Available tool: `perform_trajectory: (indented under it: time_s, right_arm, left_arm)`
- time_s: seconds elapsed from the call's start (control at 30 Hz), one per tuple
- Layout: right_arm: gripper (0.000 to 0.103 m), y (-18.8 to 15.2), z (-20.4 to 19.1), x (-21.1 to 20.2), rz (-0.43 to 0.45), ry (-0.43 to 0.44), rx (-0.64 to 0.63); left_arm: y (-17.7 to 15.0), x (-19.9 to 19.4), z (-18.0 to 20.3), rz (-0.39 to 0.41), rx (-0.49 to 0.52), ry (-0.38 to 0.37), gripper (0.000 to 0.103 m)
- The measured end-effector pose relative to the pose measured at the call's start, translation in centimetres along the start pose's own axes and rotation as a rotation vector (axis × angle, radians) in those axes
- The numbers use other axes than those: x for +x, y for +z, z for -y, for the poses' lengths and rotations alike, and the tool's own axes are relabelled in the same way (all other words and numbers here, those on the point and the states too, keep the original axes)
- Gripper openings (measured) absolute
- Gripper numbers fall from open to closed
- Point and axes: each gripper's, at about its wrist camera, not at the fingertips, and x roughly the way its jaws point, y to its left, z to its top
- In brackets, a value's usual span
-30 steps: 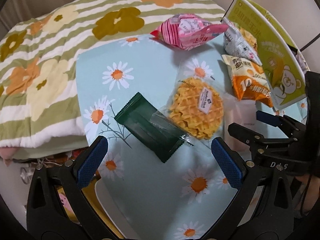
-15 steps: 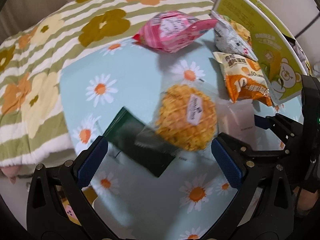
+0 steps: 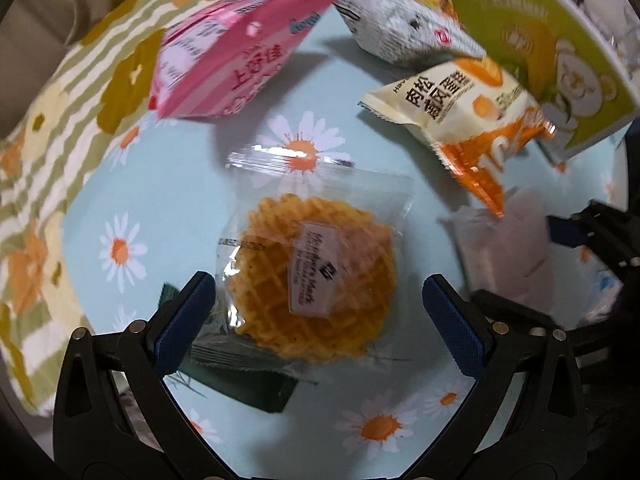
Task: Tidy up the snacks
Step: 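Grasp the waffle packet with the left gripper while the right grasps the pink rectangular packet, then carry the waffle and pink packets into the box and open both grippers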
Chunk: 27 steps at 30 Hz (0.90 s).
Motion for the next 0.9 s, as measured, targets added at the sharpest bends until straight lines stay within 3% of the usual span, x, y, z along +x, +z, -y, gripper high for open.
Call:
perform_trajectory:
  time_s: [0.27, 0.47, 0.63, 0.9]
  right_arm:
    - [0.064, 0.0, 0.1, -0.3, 0.012, 0.009, 0.001]
    - [0.064, -0.4, 0.6, -0.4, 0.009, 0.031, 0.013]
    - [0.064, -0.5, 1.0, -0.8, 0.012, 0.038, 0.018]
    - [0.064, -0.4, 0.9, -2.5, 0.028, 0.062, 0.01]
  left_arm:
    - [0.2, 2.0, 0.5, -0.068, 0.028, 0.037, 0.102]
    - [0.3, 2.3, 0.4, -0.069, 0.017, 0.011, 0.101]
    - [0.4, 1.5, -0.5, -0.033, 0.006, -0.002, 0.079]
    - [-0.3, -0.8, -0.6, -0.001, -0.024, 0.003, 0.076]
